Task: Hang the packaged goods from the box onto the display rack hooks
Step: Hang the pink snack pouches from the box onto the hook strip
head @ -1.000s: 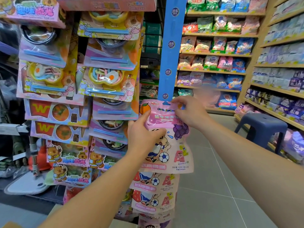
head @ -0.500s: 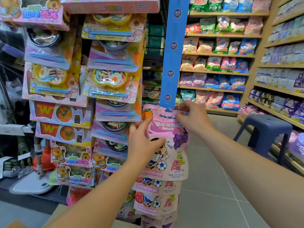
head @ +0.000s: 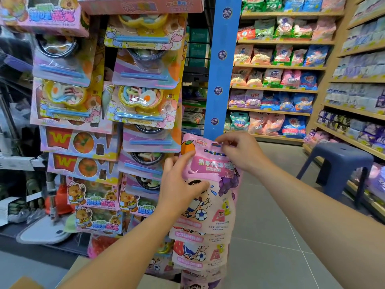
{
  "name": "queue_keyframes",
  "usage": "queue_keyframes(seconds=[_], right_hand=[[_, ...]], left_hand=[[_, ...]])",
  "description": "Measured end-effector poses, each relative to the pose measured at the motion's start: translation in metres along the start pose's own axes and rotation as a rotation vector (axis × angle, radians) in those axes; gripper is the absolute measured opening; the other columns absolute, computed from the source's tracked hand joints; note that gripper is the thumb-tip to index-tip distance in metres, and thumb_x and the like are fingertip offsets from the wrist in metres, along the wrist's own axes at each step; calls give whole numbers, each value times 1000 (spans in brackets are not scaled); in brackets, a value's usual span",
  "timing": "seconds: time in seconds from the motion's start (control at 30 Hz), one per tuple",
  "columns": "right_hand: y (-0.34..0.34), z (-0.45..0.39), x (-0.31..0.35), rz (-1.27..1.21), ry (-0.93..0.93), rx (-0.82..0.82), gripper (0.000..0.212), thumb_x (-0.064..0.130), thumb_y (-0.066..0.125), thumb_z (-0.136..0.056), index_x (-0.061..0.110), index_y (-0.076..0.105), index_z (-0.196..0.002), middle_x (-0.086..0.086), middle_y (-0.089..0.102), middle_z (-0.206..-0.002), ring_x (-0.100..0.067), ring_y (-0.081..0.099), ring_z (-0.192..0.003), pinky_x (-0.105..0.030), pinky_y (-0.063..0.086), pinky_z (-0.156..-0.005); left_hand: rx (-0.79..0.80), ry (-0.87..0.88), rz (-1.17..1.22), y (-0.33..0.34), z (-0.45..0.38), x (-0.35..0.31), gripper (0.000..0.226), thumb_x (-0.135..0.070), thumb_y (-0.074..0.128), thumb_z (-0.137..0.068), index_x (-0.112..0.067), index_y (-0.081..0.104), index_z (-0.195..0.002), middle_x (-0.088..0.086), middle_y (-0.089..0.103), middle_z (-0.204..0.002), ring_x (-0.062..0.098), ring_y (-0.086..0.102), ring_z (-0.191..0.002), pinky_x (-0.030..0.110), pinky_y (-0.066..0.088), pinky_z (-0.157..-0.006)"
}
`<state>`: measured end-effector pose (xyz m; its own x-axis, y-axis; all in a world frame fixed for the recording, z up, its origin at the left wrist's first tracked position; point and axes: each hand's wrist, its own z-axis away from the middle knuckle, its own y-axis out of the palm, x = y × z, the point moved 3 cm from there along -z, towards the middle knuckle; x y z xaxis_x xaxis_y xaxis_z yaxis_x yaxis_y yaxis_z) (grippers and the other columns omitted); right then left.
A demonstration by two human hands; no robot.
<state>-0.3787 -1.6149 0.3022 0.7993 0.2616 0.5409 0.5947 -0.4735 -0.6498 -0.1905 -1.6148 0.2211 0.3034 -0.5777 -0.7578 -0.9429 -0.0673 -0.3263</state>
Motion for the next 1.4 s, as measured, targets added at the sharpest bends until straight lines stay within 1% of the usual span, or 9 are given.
queue_keyframes(seconds=[0.13,0.23,0.4,0.53,0.67,0.8,1.0,1.23,1.4], right_hand=[[-6,-4,5,5,-22,-78,28,4,57,-87,19,76,-100,-3,68,-100,-17,60,-92,-24,49,-76],[-13,-9,11,39,-52,-187,25,7,59,-89,20,71,-106,4,63,-94,-11,55,-83,-22,43,-70],[-18,-19,24,115,-88,-274,18,10,65,-88,22,54,-95,3,49,-105,-10,51,-81,-28,43,-75],[-10,-19,22,333,-147,-212,16,14,66,-86,19,70,-101,-4,55,-109,-27,56,-99,-42,48,-84],[-4,-8,21,443,-186,-187,32,19,64,-88,25,66,-119,-5,54,-111,-29,55,-102,-44,44,-88],[-2,-5,21,467,-181,-144,52,19,62,-90,29,51,-140,-6,48,-122,-28,53,-109,-45,43,-93],[-1,-5,22,442,-139,-115,37,18,63,-89,26,63,-126,-5,47,-121,-28,54,-110,-47,45,-94],[2,-18,26,413,-40,17,32,14,59,-86,25,62,-116,4,36,-102,-28,52,-104,-48,45,-90],[1,-16,23,421,-32,55,32,16,61,-86,22,60,-118,-3,45,-117,-27,53,-109,-45,47,-93]], left_hand=[[-34,-21,23,4,-7,-7,82,-27,85,-67,-39,47,-139,-10,39,-108,6,49,-105,9,41,-82],[-65,-55,60,11,-12,-14,83,-30,84,-69,-40,45,-142,-7,40,-111,12,48,-111,20,45,-90],[-117,-106,74,16,-17,-21,82,-37,81,-70,-45,42,-142,-12,38,-102,1,46,-95,9,38,-71],[-99,-133,38,15,-28,-19,86,-44,79,-63,-42,44,-142,6,47,-93,29,52,-104,35,48,-84],[-65,-120,-19,10,-27,-17,87,-38,80,-67,-44,40,-144,2,47,-104,19,47,-102,32,46,-93],[-49,-93,-29,6,-24,-13,88,-36,80,-68,-44,38,-145,-4,44,-112,13,43,-107,28,42,-98],[-68,-64,-26,4,-22,-12,87,-35,80,-67,-45,40,-144,-8,42,-105,15,46,-104,29,45,-96],[-89,-53,-39,2,-19,-12,85,-35,80,-66,-45,43,-141,-11,38,-100,19,51,-101,32,47,-95],[-63,-33,-56,0,-19,-9,85,-34,79,-65,-43,44,-141,-6,40,-109,21,51,-110,35,48,-98]])
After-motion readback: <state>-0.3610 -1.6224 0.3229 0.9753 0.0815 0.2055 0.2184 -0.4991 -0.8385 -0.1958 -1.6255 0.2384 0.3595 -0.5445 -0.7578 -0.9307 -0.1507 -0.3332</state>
